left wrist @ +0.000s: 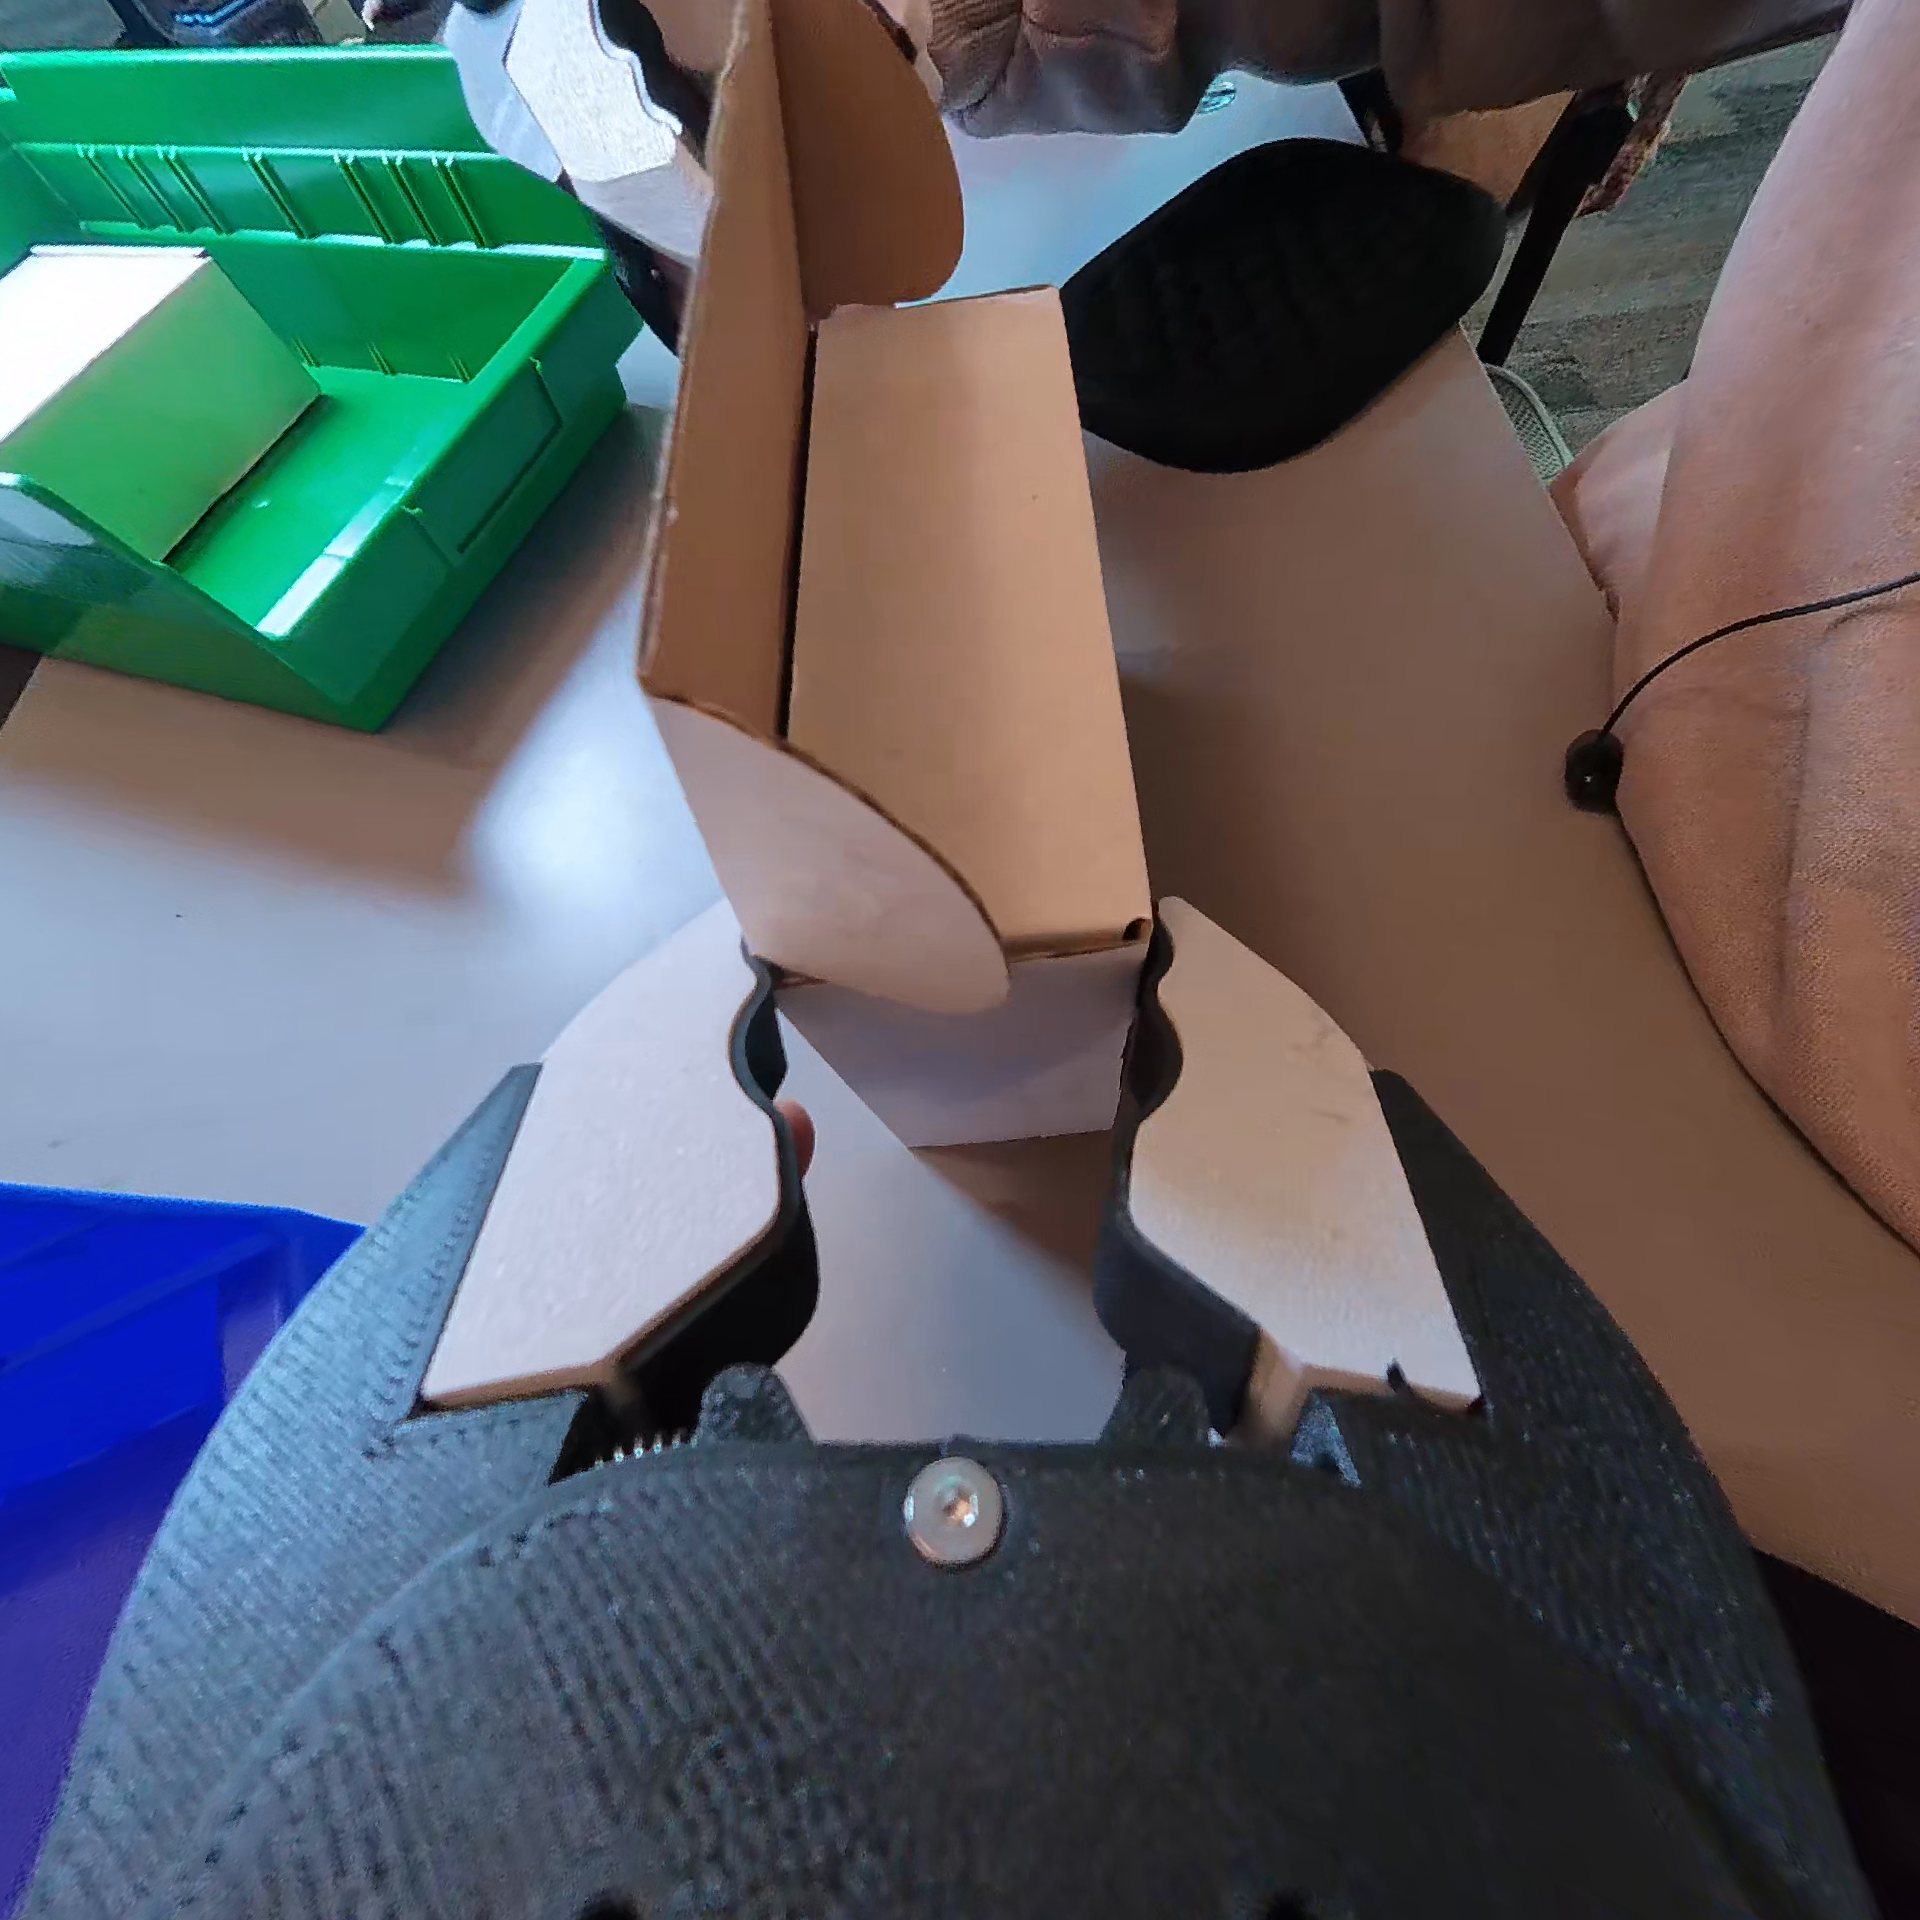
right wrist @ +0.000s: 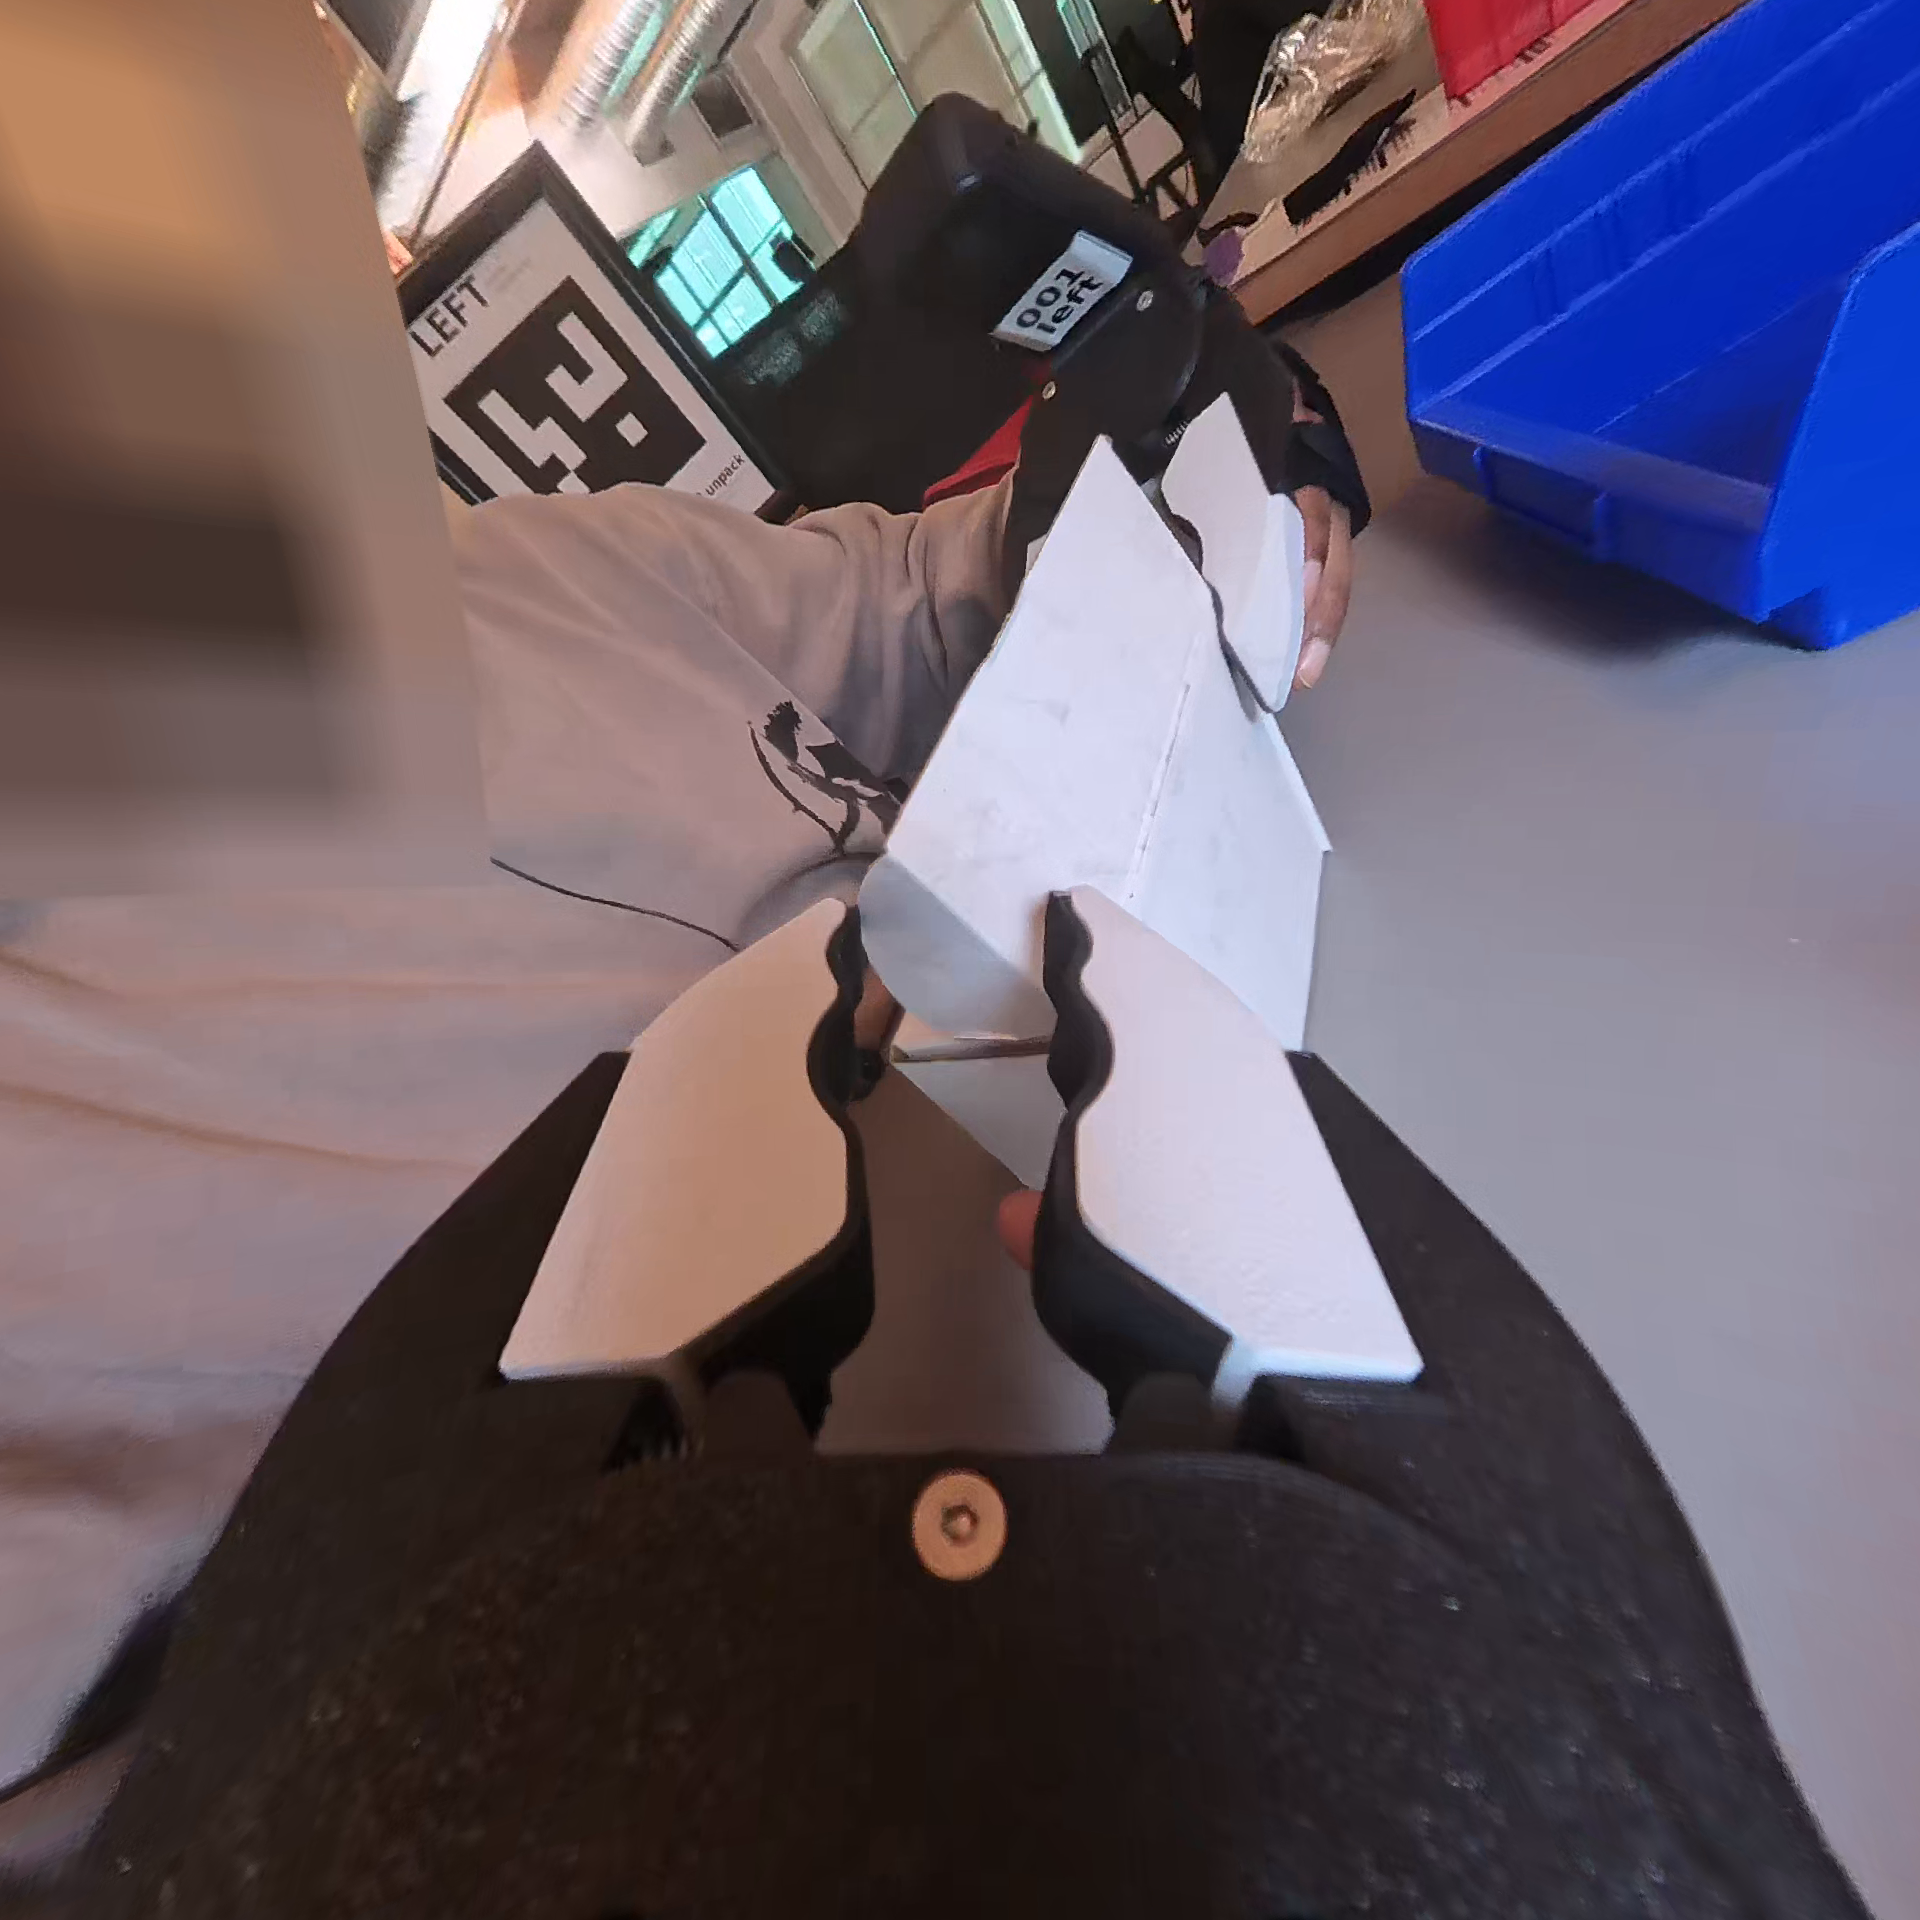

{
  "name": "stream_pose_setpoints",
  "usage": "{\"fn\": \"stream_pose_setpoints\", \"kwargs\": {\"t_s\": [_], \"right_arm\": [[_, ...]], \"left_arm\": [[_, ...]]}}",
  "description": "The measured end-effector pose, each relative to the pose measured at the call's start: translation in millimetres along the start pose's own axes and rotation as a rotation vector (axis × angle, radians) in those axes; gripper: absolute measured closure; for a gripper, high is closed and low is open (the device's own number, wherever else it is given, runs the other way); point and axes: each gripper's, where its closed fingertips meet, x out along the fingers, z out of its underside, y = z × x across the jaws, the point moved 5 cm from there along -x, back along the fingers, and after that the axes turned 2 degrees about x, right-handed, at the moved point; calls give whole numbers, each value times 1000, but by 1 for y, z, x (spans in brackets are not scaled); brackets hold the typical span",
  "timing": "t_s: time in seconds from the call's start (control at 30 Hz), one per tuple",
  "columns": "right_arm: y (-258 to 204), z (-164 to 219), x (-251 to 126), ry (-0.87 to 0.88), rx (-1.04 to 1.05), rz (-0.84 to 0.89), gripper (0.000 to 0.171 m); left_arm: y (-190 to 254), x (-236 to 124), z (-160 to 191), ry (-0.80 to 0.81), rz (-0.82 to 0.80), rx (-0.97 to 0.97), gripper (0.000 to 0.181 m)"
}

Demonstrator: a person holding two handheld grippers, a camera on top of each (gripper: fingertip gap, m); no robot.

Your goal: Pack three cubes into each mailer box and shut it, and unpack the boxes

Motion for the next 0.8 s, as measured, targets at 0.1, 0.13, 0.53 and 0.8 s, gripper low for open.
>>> {"fn": "stream_pose_setpoints", "kwargs": {"t_s": [0.1, 0.13, 0.53, 0.8], "right_arm": [[-6, 3, 4, -52, -140, 63, 138], [-8, 5, 6, -81, -194, 95, 138], [-16, 8, 4, -83, -327, 228, 140], [-17, 8, 5, -95, -337, 222, 140]], "left_arm": [[0, 0, 0, 4, 4, -5, 116], [0, 0, 0, 5, 6, -7, 116], [-12, -48, -14, 230, 1, 23, 122], [-18, -44, -33, 116, 187, 167, 140]]}}
